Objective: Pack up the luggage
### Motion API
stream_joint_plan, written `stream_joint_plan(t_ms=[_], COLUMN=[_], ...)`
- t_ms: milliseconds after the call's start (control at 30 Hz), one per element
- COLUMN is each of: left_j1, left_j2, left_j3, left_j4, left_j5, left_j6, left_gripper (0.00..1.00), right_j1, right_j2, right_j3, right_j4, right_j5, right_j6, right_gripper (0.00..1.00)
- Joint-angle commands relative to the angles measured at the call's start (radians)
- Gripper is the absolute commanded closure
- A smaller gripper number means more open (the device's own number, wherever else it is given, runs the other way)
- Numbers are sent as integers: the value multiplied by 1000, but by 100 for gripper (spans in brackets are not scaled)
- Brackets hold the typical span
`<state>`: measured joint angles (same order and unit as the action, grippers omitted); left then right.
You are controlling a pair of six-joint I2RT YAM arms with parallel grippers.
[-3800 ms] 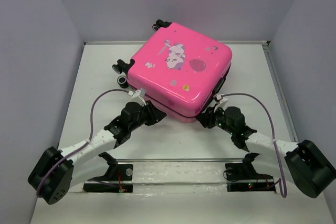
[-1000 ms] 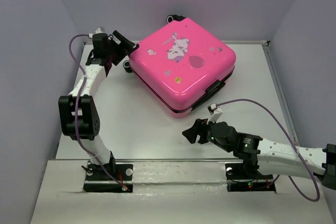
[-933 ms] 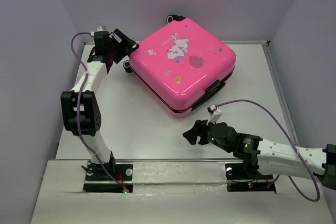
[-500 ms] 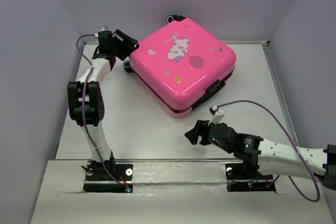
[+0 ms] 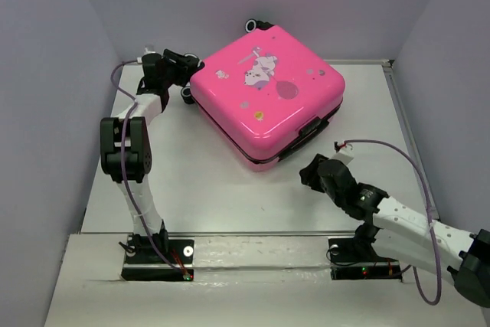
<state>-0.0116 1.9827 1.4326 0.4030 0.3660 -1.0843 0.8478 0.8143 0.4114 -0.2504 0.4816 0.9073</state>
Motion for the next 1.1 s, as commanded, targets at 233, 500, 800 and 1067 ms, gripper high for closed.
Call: stream_joint_plan(t_ms=[233, 500, 800, 1067], left_j1=[27, 18, -33, -28], left_j2=[-391, -820, -1193, -1036], left_j3=[-442, -822, -891, -831], left_j4=[338, 283, -29, -15], left_j5=[-74, -165, -205, -162], left_j6=[-17, 50, 178, 199], left_gripper=[94, 94, 94, 94], right_j1=[-444, -637, -716, -649], right_j2=[140, 359, 558, 59], right_j3=[110, 240, 526, 129], right_j4=[299, 529, 386, 217], right_j5=[-386, -772, -1060, -930], right_j6=[-269, -358, -430, -398], right_gripper=[75, 75, 46, 65])
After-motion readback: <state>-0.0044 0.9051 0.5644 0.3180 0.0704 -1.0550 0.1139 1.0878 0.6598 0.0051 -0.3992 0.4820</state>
